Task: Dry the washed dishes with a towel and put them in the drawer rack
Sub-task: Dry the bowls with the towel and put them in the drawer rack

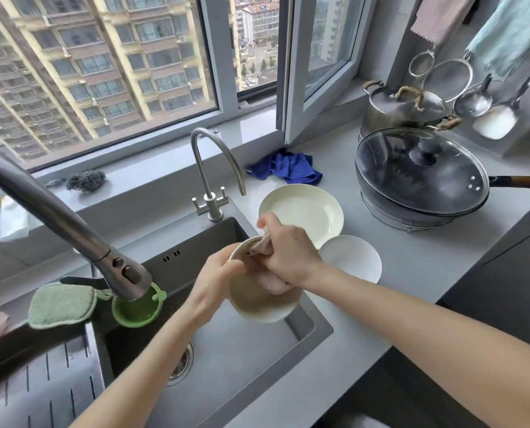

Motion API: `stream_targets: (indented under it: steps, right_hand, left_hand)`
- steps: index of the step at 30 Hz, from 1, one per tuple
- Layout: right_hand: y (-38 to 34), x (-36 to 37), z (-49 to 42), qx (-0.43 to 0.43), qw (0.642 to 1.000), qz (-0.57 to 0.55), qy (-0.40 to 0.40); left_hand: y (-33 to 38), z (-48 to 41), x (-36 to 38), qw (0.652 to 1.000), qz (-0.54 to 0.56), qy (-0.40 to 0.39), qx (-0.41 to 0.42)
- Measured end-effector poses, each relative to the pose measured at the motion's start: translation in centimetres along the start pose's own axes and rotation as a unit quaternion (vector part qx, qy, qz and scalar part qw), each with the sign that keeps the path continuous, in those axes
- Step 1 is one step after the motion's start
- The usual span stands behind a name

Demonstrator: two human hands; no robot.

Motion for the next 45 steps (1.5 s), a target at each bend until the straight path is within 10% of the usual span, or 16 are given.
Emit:
stream_targets:
  steps: [4,8,9,12,15,17,20,23,28,31,36,41,45]
  right_hand:
    - [0.3,1.8,-0.2,0.294,0.933,-0.191,0.079]
    - [0.8,6.1,0.1,0.493,0.65,-0.578,0.023]
    - [1.2,6.6,0.0,0.499,0.656,-0.566,0.027]
    - [2.4,5.2,-0.2,0.431,0.817,-0.379,0.059]
    - [1.9,1.8,0.0,0.184,0.965,-0.182,0.04]
    - [0.6,0.5,-0.4,0.014,0.999,-0.038,-0.018]
    - [0.3,-0.2,-1.0,-0.02,1.0,-0.015,-0.001]
    - [1.1,0.4,-0.3,0.217,0.953,-0.198,0.08]
    - [1.0,4.8,-0.5,0.484,0.629,-0.608,-0.019]
    - [1.8,3.3,-1.0,0.463,0.746,-0.478,0.021]
    - [0.8,-1.7,-0.5,0.164,0.972,-0.154,0.066]
    - [0.3,-1.7,-1.3,0.166,0.967,-0.163,0.102]
    - [1.6,1.2,-1.1,0.389,0.843,-0.364,0.075]
  left_hand:
    - [0.4,-0.8,1.2,0.975,-0.029,0.214,0.047]
    - [0.9,0.0,4.0,0.935,-0.064,0.347,0.021]
    - [0.5,0.4,4.3,0.938,-0.054,0.342,0.022]
    - [-0.4,0.2,2.1,0.983,0.02,0.182,0.012]
    - [0.5,-1.4,-1.5,0.994,0.082,-0.063,-0.035]
    - [0.4,-2.2,-2.0,0.993,0.032,-0.115,-0.024]
    - [0.0,-2.1,-0.4,0.997,-0.02,-0.033,0.063]
    - [0.1,-2.4,0.2,0.99,-0.036,0.079,0.108]
    - [2.0,-1.7,3.4,0.934,-0.139,0.313,0.101]
    - [1.4,-1.1,3.7,0.956,-0.066,0.274,0.086]
    - [2.1,-2.8,-1.1,0.992,0.077,-0.073,0.062]
    - [1.5,-2.8,0.2,0.978,-0.042,0.087,0.187]
    - [0.5,-1.4,2.9,0.952,-0.04,0.243,0.183]
Point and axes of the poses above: each hand's wrist, its own z-axis away from the middle knuckle, its own x-axis out of the palm, y = z × x, the point moved 1 cm from there along -z, towards the middle knuckle, and after that the axes turned 10 degrees about x, right-handed, at the moved point
